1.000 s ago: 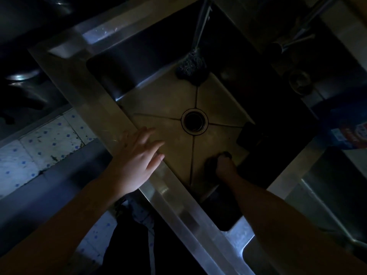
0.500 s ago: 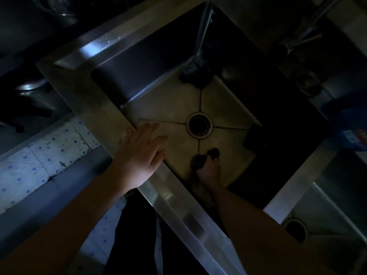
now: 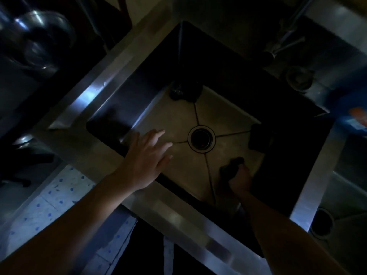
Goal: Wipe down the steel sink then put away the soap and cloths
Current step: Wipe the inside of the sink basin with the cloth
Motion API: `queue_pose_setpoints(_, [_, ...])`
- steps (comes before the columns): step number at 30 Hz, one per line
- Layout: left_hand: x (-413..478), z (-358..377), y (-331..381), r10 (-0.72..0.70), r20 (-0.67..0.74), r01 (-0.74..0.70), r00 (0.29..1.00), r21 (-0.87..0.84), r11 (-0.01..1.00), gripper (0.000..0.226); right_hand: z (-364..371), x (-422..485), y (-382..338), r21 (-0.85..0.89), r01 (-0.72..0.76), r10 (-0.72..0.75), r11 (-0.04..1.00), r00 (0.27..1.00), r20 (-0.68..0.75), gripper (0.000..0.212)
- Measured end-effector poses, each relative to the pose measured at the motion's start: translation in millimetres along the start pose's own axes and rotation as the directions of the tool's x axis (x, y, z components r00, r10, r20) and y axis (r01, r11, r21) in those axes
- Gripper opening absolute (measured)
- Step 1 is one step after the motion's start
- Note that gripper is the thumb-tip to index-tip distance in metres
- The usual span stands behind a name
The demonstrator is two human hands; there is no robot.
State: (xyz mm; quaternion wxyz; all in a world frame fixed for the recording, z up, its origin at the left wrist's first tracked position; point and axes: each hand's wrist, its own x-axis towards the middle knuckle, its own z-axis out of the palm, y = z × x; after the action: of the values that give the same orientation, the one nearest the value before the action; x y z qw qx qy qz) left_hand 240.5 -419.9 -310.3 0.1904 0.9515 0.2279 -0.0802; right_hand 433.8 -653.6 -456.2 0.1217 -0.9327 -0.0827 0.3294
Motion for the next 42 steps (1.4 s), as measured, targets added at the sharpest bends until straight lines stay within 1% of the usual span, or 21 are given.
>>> queue_pose_setpoints(1, [5, -3, -4, 0.019, 0.008, -0.019, 1.000, 0.003, 1.000, 0.044, -3, 4, -2, 0.025, -0.038, 0.039, 0.999, 0.999, -0.012, 0.053])
queue_pose_setpoints(3, [16, -7, -13, 0.039, 0.015, -0.039, 0.999, -0.009, 0.999, 0.041, -2, 9, -12, 0.004, -0.067, 0.067, 0.998, 0.997, -0.038, 0.053])
queue_pose_setpoints(5, [28, -10, -21, 0.053, 0.030, -0.053, 0.998, 0.001, 0.999, 0.038, 8, 8, -32, -0.031, -0.019, 0.017, 0.999, 0.998, -0.054, 0.055])
queue_pose_setpoints(6, [34, -12, -25, 0.065, 0.032, -0.065, 0.997, 0.005, 0.998, 0.038, 13, 8, -45, -0.021, 0.018, -0.019, 1.000, 0.998, -0.055, 0.057])
queue_pose_setpoints(8, [47, -15, -32, 0.094, 0.031, -0.094, 0.995, -0.003, 0.996, 0.040, 23, 11, -72, -0.056, 0.085, -0.087, 0.995, 0.996, -0.030, 0.061])
queue_pose_setpoints(10, [60, -20, -38, 0.110, 0.042, -0.110, 0.993, 0.003, 0.994, 0.044, 30, 17, -93, -0.124, 0.100, -0.098, 0.987, 0.995, 0.024, 0.064])
queue_pose_setpoints(12, [73, -24, -42, 0.120, 0.044, -0.121, 0.992, 0.018, 0.992, 0.043, 32, 21, -101, -0.126, 0.067, -0.063, 0.990, 0.997, 0.032, 0.062])
queue_pose_setpoints(15, [92, -28, -46, 0.153, 0.039, -0.154, 0.987, 0.033, 0.987, 0.036, 28, 24, -97, -0.046, 0.063, -0.067, 0.997, 0.994, -0.083, 0.056])
queue_pose_setpoints(18, [113, -32, -48, 0.176, 0.081, -0.181, 0.981, 0.064, 0.981, 0.039, 14, 38, -93, 0.080, 0.103, -0.083, 0.991, 0.973, -0.216, 0.049])
queue_pose_setpoints(20, [127, -35, -48, 0.197, 0.074, -0.202, 0.978, 0.070, 0.977, 0.040, -1, 58, -94, 0.113, 0.086, -0.057, 0.990, 0.970, -0.237, 0.041])
queue_pose_setpoints(22, [141, -37, -46, 0.212, 0.077, -0.217, 0.974, 0.069, 0.974, 0.040, -15, 81, -96, 0.159, 0.104, -0.065, 0.982, 0.970, -0.236, 0.038])
queue_pose_setpoints(24, [153, -39, -43, 0.225, 0.095, -0.232, 0.970, 0.074, 0.970, 0.041, -27, 102, -102, 0.204, 0.152, -0.104, 0.967, 0.968, -0.230, 0.038])
queue_pose_setpoints(27, [170, -42, -41, 0.253, 0.088, -0.260, 0.963, 0.083, 0.962, 0.043, -31, 132, -118, 0.196, 0.235, -0.185, 0.952, 0.953, -0.241, 0.039])
queue_pose_setpoints(28, [175, -44, -41, 0.251, 0.084, -0.258, 0.964, 0.086, 0.962, 0.044, -30, 141, -125, 0.159, 0.248, -0.211, 0.955, 0.953, -0.219, 0.041])
queue_pose_setpoints(30, [184, -47, -42, 0.237, 0.076, -0.244, 0.969, 0.100, 0.965, 0.044, -24, 153, -139, 0.038, 0.237, -0.231, 0.971, 0.965, -0.127, 0.046])
queue_pose_setpoints(32, [190, -52, -44, 0.240, 0.057, -0.245, 0.969, 0.112, 0.963, 0.045, -12, 151, -149, -0.042, 0.277, -0.279, 0.960, 0.959, -0.041, 0.050])
queue_pose_setpoints(34, [196, -57, -45, 0.249, 0.032, -0.251, 0.968, 0.118, 0.961, 0.045, 4, 138, -156, -0.114, 0.374, -0.375, 0.920, 0.927, 0.013, 0.051])
queue_pose_setpoints(37, [203, -62, -46, 0.251, 0.026, -0.252, 0.968, 0.133, 0.959, 0.044, 26, 117, -155, -0.216, 0.552, -0.546, 0.806, 0.833, 0.091, 0.049])
queue_pose_setpoints(39, [208, -65, -48, 0.250, 0.027, -0.251, 0.968, 0.130, 0.959, 0.044, 26, 111, -147, -0.213, 0.614, -0.601, 0.760, 0.788, 0.130, 0.052])
queue_pose_setpoints(40, [209, -66, -49, 0.252, 0.022, -0.253, 0.967, 0.124, 0.959, 0.044, 22, 109, -142, -0.184, 0.634, -0.617, 0.751, 0.773, 0.144, 0.053])
queue_pose_setpoints(42, [211, -68, -53, 0.252, 0.011, -0.251, 0.968, 0.125, 0.960, 0.044, 13, 107, -131, -0.080, 0.663, -0.656, 0.744, 0.748, 0.103, 0.049])
